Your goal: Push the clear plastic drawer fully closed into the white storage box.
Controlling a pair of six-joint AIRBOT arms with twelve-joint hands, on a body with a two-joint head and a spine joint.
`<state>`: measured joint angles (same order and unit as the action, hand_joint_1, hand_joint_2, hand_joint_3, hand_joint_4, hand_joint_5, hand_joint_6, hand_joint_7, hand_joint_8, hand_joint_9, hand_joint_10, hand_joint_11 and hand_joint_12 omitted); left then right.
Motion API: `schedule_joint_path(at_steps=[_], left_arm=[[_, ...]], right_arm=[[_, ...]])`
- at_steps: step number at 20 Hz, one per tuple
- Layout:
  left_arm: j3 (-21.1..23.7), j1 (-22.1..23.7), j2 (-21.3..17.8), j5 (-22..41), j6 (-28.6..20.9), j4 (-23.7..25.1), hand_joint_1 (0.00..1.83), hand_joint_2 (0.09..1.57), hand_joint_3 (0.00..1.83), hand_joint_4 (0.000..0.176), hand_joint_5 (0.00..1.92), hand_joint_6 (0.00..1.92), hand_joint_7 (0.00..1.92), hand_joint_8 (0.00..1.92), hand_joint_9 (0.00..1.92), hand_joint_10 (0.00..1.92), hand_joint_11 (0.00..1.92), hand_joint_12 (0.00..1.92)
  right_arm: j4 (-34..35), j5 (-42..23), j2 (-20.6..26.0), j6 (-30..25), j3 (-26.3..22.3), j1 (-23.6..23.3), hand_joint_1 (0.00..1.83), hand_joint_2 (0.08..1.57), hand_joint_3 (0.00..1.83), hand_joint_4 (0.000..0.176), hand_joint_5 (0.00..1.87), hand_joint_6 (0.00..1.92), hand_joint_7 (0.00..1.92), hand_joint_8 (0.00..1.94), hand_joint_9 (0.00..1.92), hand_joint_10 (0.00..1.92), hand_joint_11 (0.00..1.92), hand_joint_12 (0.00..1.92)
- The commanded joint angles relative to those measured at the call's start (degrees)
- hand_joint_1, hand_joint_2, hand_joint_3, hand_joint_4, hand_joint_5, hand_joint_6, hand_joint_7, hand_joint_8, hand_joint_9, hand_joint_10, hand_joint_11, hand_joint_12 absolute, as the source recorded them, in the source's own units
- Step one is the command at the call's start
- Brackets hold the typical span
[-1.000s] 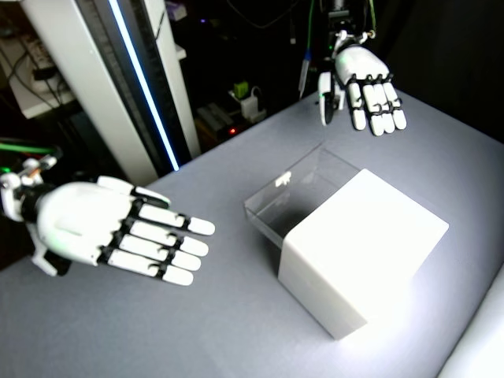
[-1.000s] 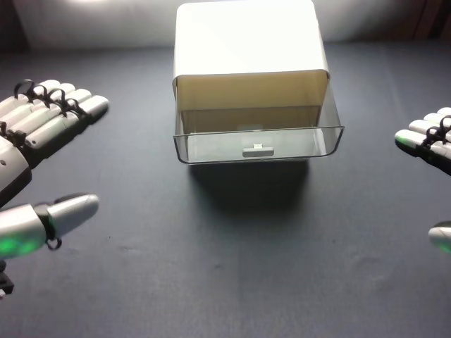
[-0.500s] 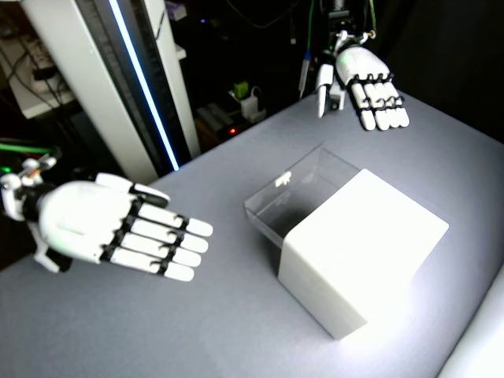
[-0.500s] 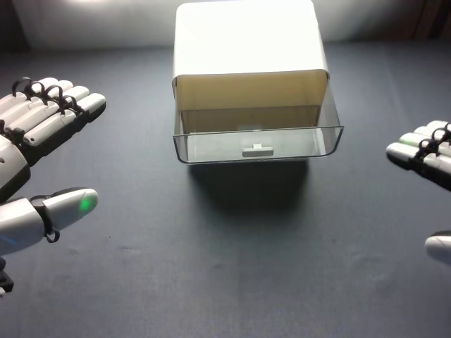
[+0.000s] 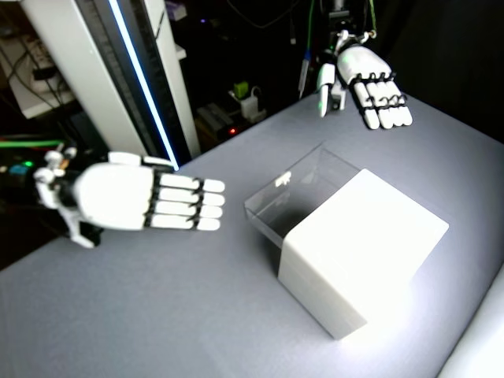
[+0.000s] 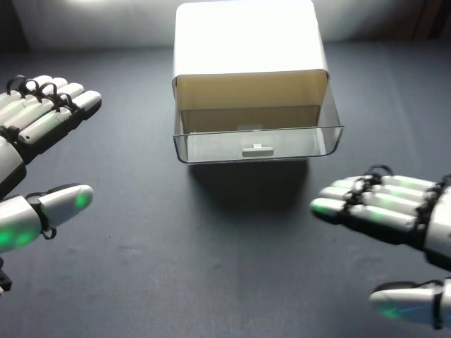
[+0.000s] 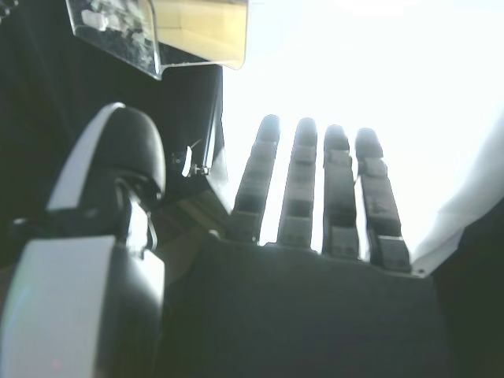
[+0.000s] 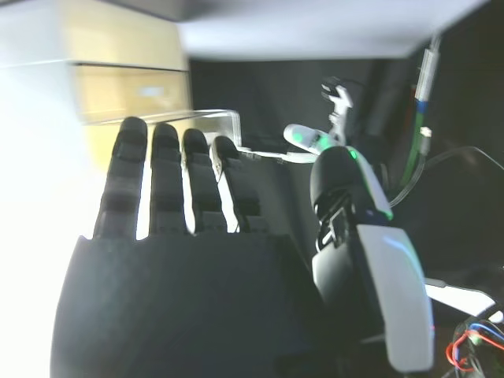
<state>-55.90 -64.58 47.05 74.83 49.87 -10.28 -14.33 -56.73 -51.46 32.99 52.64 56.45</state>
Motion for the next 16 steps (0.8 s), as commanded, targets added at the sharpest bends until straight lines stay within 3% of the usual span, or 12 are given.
schedule_joint_path(at_steps=[1,8,10,15,16], left_arm=[[-0.3,0.0,0.0,7.7,-0.1,-1.1,0.27,1.42,0.00,0.016,0.00,0.00,0.00,0.00,0.00,0.00,0.00,0.00],[-0.3,-0.1,0.1,8.3,-0.1,-1.2,0.39,1.45,0.01,0.038,0.00,0.00,0.00,0.00,0.00,0.00,0.00,0.00],[-0.3,-0.2,0.2,8.5,-0.1,-1.4,0.41,1.47,0.01,0.032,0.00,0.00,0.00,0.00,0.00,0.00,0.00,0.00],[-0.3,-0.5,0.2,9.1,-0.1,-1.8,0.48,1.49,0.01,0.014,0.00,0.00,0.00,0.00,0.00,0.00,0.00,0.00],[-0.3,-0.6,0.2,9.1,-0.1,-1.9,0.51,1.49,0.00,0.000,0.00,0.00,0.00,0.00,0.00,0.00,0.00,0.00]], right_arm=[[-0.7,-5.1,-0.8,-1.2,0.3,-1.1,0.25,1.38,0.00,0.000,0.07,0.01,0.03,0.00,0.03,0.00,0.00,0.18],[-4.9,-2.9,-7.7,-3.1,4.2,-7.8,0.31,1.36,0.00,0.000,0.09,0.01,0.02,0.00,0.04,0.00,0.00,0.14],[-5.2,-2.0,-8.8,-3.1,5.1,-9.0,0.18,1.39,0.01,0.000,0.04,0.00,0.03,0.00,0.05,0.00,0.00,0.02],[-5.3,-0.1,-11.1,-3.1,7.5,-11.6,0.20,1.39,0.00,0.000,0.00,0.00,0.00,0.00,0.00,0.00,0.00,0.00],[-5.3,0.0,-11.2,-3.1,7.7,-12.0,0.16,1.40,0.00,0.000,0.00,0.00,0.00,0.00,0.00,0.00,0.00,0.00]])
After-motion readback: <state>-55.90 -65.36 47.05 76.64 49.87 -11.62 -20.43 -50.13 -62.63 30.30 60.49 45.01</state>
